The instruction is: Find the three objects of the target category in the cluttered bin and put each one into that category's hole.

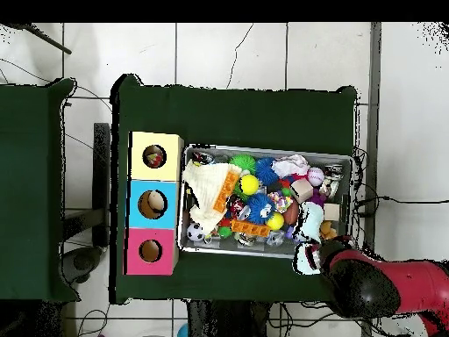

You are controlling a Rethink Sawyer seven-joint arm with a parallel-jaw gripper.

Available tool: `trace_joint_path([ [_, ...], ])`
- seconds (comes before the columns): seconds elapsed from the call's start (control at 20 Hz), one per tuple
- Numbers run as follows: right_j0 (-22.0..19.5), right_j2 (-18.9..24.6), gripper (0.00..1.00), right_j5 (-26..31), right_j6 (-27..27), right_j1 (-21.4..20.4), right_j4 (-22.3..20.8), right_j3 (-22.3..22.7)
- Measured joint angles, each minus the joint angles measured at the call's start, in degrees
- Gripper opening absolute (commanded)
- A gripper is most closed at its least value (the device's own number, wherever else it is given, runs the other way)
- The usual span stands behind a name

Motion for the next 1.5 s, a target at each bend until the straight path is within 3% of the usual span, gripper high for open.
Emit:
trace_joint_path([
  [0.6, -6.2, 4.93, 0.0, 0.07, -2.07, 0.01, -0.13, 2.19],
  [0.85, -9.73, 6.9, 0.0, 0.96, -4.82, 0.15, -0.14, 2.16],
  [1.35, -12.36, 7.74, 0.0, 4.83, -10.96, 1.93, -0.27, 1.28],
  [1.4, -12.4, 7.83, 1.0, 4.98, -11.78, 1.89, -0.34, 1.28],
  [1.5, -12.4, 7.86, 1.0, 4.98, -11.84, 1.88, -0.34, 1.28],
])
